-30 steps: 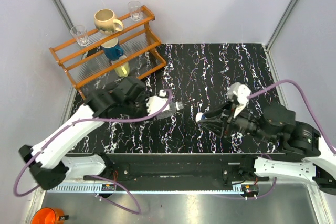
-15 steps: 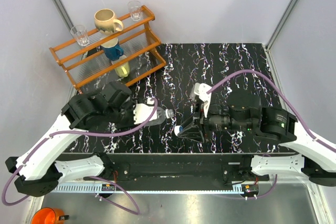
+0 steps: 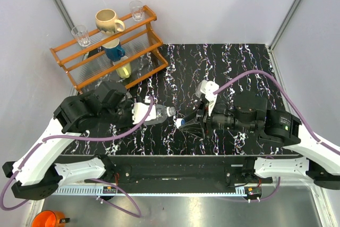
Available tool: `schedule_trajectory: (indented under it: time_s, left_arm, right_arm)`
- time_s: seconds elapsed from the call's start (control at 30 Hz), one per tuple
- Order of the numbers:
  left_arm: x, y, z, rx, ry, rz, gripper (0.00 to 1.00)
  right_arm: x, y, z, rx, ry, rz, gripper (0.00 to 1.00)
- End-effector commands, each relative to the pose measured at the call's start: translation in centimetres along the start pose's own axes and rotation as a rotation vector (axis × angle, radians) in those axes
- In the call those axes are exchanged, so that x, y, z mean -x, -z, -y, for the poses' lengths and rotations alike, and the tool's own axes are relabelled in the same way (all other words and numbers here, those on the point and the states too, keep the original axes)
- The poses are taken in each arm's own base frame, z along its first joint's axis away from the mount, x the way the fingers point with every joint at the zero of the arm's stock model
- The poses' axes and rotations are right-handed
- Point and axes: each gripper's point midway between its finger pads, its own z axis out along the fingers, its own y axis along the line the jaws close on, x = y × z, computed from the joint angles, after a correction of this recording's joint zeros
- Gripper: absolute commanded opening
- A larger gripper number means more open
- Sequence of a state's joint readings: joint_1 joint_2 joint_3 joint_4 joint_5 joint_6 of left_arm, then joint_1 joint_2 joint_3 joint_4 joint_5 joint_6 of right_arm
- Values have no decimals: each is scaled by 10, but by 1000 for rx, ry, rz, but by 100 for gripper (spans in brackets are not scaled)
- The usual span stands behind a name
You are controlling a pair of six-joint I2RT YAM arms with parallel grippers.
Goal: Screw on the bottle caps
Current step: Screw the bottle cap onto the plastic bottle.
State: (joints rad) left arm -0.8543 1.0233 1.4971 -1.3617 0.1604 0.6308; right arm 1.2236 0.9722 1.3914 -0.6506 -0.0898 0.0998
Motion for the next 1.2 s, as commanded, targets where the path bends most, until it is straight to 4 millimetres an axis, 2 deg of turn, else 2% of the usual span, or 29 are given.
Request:
schedule_trajectory:
  time_s: [0.0, 0.2, 0.3, 0.57, 0.87, 1.17]
  left_arm:
    - [-22, 8, 25, -101, 26, -92, 42]
    - [-22, 10, 23, -92, 13, -89, 42]
    - [-26, 9, 24, -87, 15, -96, 42]
    - [-22, 10, 21, -82, 19, -87, 42]
    - [-22, 14, 23, -73, 33, -71, 42]
    - [-18, 14, 24, -85, 39, -65, 42]
  right_arm:
    - [15, -4, 9, -29, 41, 58, 27]
    - [21, -20, 32, 36, -65, 21, 26]
    - [31, -22, 30, 65, -45, 34, 26]
    - [29, -25, 23, 143, -69, 16, 25]
    - [9, -21, 26, 143, -104, -13, 24]
    - [6, -22, 31, 129, -99, -16, 22]
